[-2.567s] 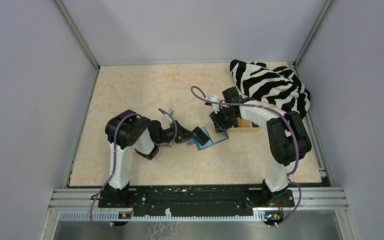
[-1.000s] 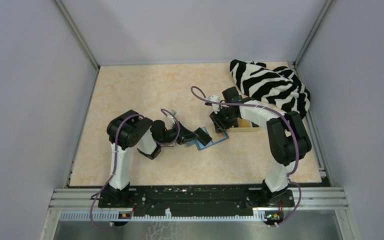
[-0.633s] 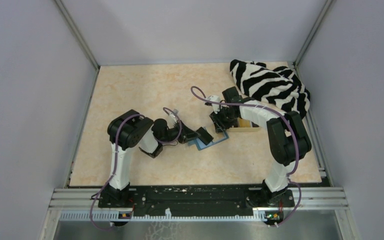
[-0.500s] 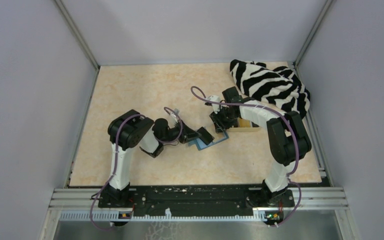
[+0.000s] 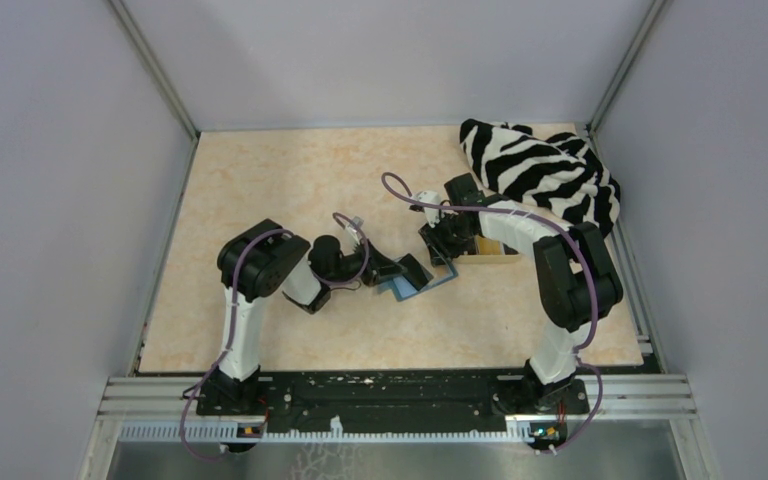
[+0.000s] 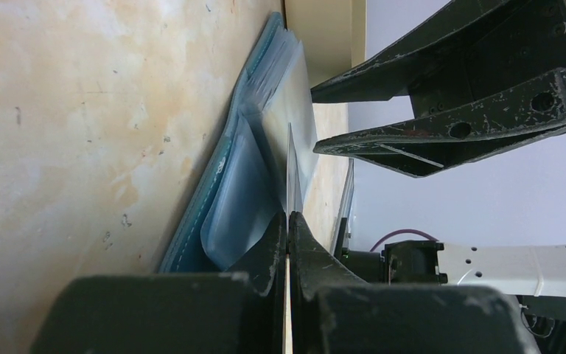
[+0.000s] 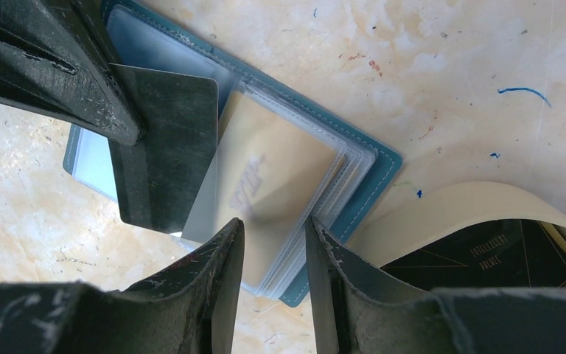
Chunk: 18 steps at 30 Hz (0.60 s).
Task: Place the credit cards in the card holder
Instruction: Insert the credit card into the card holder.
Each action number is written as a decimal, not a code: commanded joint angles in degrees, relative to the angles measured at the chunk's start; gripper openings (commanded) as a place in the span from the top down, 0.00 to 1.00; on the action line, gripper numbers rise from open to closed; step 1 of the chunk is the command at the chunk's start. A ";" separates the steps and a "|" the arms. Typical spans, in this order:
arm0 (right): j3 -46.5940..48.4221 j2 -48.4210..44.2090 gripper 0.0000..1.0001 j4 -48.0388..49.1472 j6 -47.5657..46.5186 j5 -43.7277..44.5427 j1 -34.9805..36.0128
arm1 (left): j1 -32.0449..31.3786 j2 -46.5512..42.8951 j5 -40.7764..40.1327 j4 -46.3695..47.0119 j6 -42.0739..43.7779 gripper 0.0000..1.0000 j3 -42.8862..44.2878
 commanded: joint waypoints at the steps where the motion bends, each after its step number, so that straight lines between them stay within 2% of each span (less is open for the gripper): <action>1: 2.18 -0.58 0.63 -0.21 0.26 1.17 0.60 | -0.45 1.29 1.39 -1.42 -0.89 1.00 0.10; 18: 2.17 -0.63 0.63 -0.10 0.14 1.08 0.59 | -0.47 4.15 4.53 -9.04 -5.58 1.00 4.85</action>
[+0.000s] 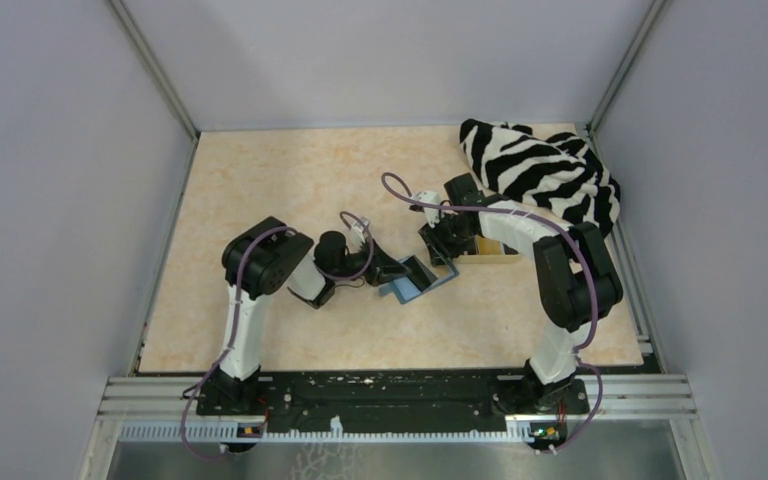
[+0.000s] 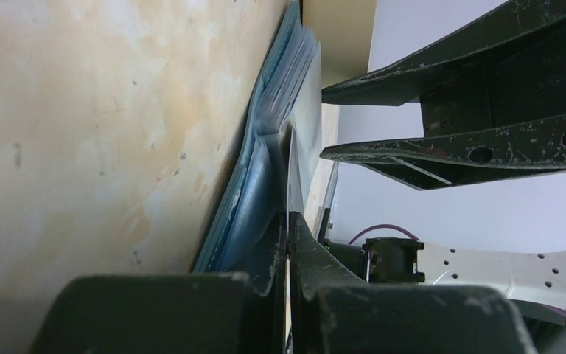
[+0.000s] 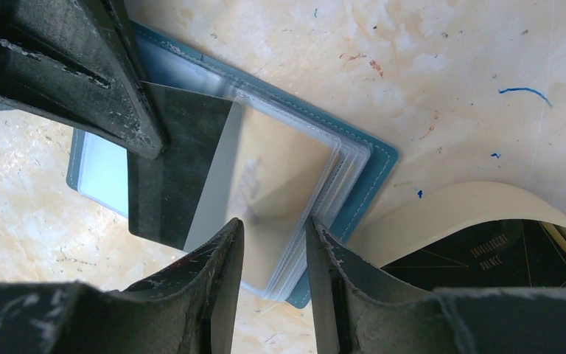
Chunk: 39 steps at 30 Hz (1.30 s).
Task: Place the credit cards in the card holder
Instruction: Insert the credit card into the card holder.
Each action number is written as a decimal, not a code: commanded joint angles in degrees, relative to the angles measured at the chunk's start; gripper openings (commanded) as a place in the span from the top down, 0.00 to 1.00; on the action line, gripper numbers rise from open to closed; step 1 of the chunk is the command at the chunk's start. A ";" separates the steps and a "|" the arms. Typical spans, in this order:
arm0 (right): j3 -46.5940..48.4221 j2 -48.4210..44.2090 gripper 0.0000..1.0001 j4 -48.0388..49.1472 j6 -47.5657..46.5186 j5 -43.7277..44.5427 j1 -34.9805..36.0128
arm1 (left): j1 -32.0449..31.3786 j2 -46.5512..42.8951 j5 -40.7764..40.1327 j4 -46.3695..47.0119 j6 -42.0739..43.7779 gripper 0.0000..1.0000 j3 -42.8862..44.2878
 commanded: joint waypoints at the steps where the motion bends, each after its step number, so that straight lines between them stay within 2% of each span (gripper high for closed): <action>1: 2.20 -0.62 0.63 -0.08 0.18 1.00 0.55 | -0.38 2.24 1.66 -5.36 -0.76 1.00 1.76; 15: 2.55 -1.87 0.60 -0.17 0.13 0.84 0.56 | -0.38 5.86 3.36 -6.92 -1.39 1.00 6.40; 21: 2.17 -5.92 0.53 1.04 -0.64 3.69 0.56 | -0.41 6.67 3.85 -6.66 -1.22 1.00 6.97; 25: 1.13 -9.36 0.53 1.96 -3.13 0.21 1.27 | -0.38 7.01 4.02 -6.42 -1.04 1.00 7.04; 29: -3.11 -12.69 0.64 3.91 -10.41 -9.06 6.03 | -0.38 7.29 4.20 -6.22 -1.05 1.00 7.10; 31: -6.06 -14.06 0.78 5.39 -16.45 -10.24 9.54 | -0.37 7.37 4.35 -6.22 -0.97 1.00 7.22; 34: -8.23 -13.36 0.89 7.61 -19.28 -6.46 13.97 | -0.36 7.55 4.38 -6.13 -0.95 1.00 7.35; 39: -8.62 -9.39 0.93 10.11 -18.96 3.61 19.02 | -0.36 8.09 4.68 -5.46 -1.10 0.97 7.39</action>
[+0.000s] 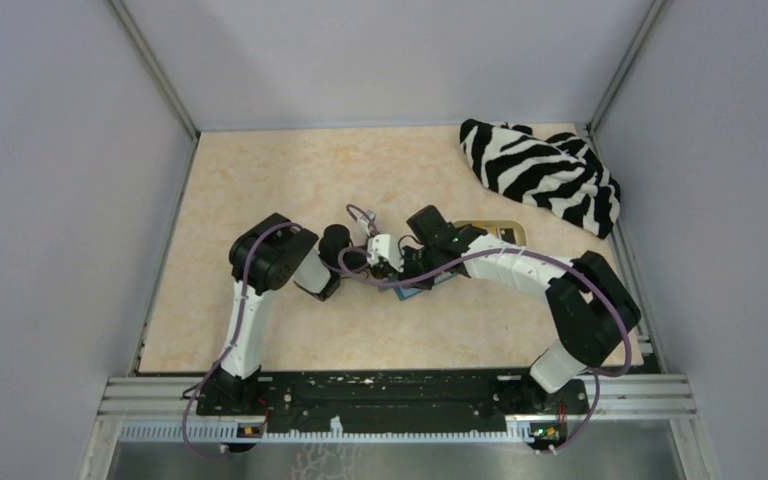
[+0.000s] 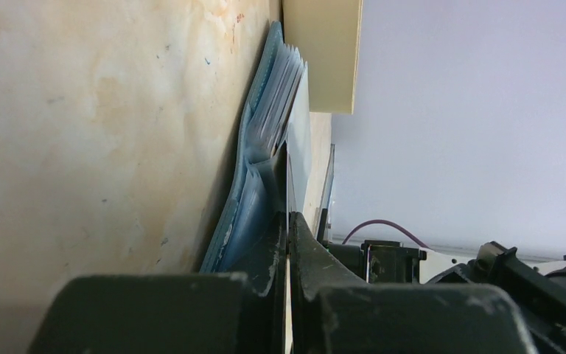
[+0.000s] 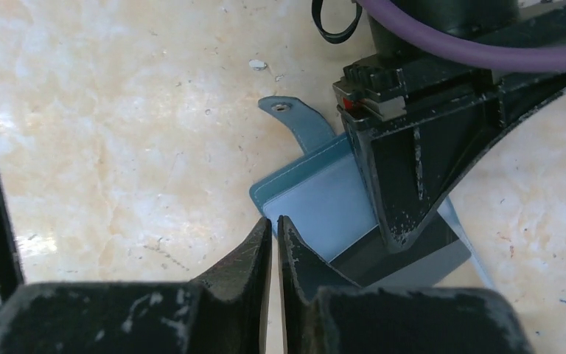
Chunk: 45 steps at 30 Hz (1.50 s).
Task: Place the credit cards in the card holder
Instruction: Insert the credit card into the card holder.
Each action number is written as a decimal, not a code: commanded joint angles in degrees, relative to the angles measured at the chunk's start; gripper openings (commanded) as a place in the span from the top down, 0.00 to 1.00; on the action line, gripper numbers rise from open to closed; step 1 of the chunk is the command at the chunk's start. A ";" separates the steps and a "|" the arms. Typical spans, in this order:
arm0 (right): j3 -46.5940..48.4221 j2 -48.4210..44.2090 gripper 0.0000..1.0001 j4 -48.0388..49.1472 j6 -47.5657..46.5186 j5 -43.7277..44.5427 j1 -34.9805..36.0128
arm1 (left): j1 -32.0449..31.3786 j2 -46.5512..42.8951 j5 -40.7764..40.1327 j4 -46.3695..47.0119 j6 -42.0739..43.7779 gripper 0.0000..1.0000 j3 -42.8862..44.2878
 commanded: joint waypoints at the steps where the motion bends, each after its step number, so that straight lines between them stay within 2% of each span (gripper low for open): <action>1: -0.33 2.75 0.93 5.67 -2.81 8.92 3.30 | -0.90 4.26 1.23 -5.20 -0.86 0.97 1.06; 11: 0.40 7.89 0.93 7.92 0.08 19.98 4.05 | -0.81 4.89 1.85 -4.04 -1.36 0.94 1.36; 19: 1.27 8.46 0.94 8.52 2.14 27.68 3.83 | -0.86 4.89 2.15 -3.66 -1.32 0.88 1.34; 37: 3.52 8.32 0.95 5.67 4.97 29.03 -1.06 | -0.24 4.92 2.36 -2.78 -0.66 0.81 1.55; 45: 4.08 7.92 0.94 5.52 6.25 30.13 -2.83 | 0.83 1.41 1.85 -4.10 2.76 0.81 -0.07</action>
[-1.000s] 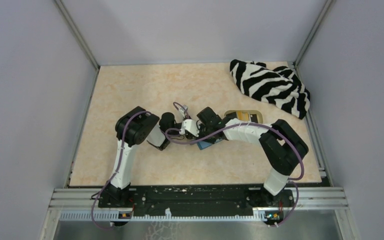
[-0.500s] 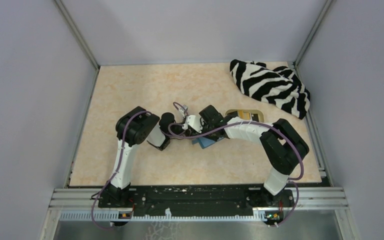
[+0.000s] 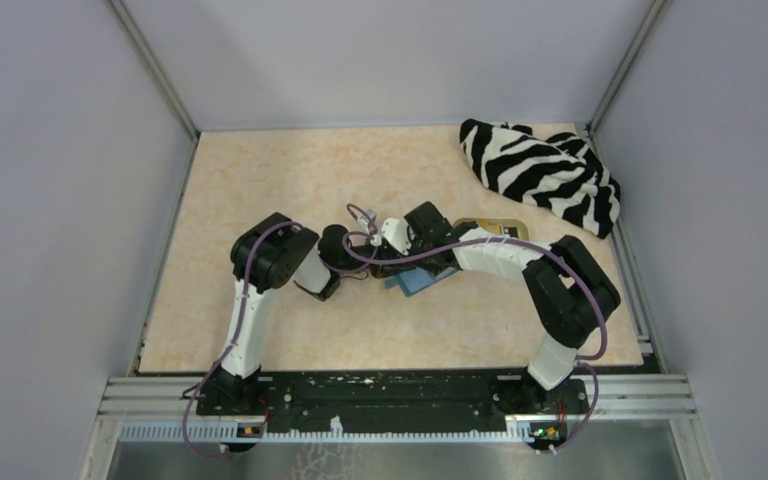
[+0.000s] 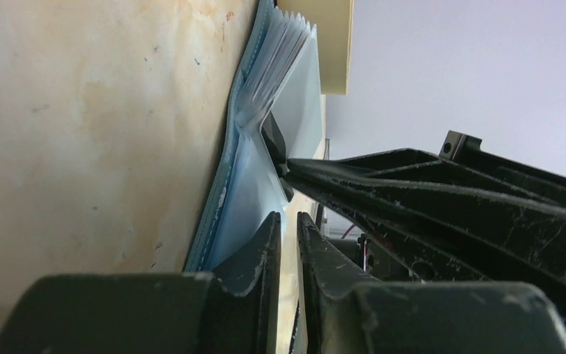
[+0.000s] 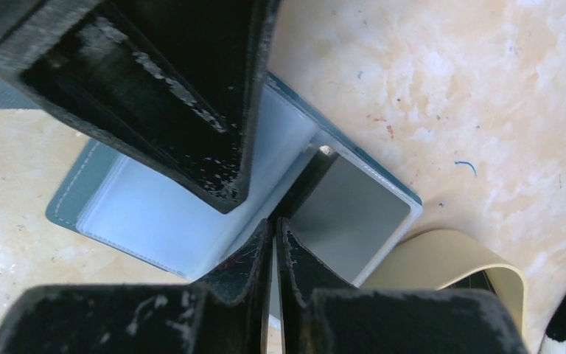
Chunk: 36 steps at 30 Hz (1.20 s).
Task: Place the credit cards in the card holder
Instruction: Insert the credit card into the card holder.
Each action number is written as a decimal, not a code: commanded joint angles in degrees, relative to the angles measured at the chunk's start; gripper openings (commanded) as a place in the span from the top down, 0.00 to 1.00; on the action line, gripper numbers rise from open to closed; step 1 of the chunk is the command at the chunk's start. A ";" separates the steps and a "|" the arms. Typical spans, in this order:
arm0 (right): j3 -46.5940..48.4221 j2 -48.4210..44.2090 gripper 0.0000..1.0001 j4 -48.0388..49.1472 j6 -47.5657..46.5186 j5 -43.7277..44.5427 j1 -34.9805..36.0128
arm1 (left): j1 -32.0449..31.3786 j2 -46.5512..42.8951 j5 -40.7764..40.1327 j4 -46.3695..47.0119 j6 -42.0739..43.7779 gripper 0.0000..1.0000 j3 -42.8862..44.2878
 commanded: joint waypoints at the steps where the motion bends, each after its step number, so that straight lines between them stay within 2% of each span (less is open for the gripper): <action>1: 2.64 -0.33 0.94 -0.52 1.38 1.78 -2.20 | 0.42 -0.81 0.17 -7.80 3.80 0.81 -0.54; 6: 4.43 -3.14 0.91 -3.50 4.35 -13.31 -4.41 | 0.88 -6.89 -1.46 -11.03 9.67 0.82 -1.56; 11: 5.04 -2.54 0.89 -3.39 7.11 -19.48 -4.88 | 1.68 -15.59 -4.88 -12.62 19.22 0.82 -5.76; 15: 5.52 0.01 0.89 -2.78 9.51 -18.65 -4.88 | 2.06 -22.34 -8.03 -15.98 25.75 0.82 -9.22; 18: 5.29 0.87 0.89 -2.09 9.97 -16.69 -4.41 | 2.11 -23.98 -7.03 -18.01 28.04 0.82 -9.26; 24: 5.21 2.19 0.89 -1.08 10.75 -11.61 -3.43 | 2.04 -18.17 -1.62 -13.62 24.78 0.87 -6.99; 28: 5.21 2.95 0.89 -0.96 10.78 -9.17 -3.34 | 0.89 -13.63 0.48 -13.96 22.68 0.89 -4.15; 36: 5.26 1.83 0.89 -0.78 10.35 -4.10 -3.34 | 0.10 -12.25 -5.12 -29.11 27.92 0.90 -1.37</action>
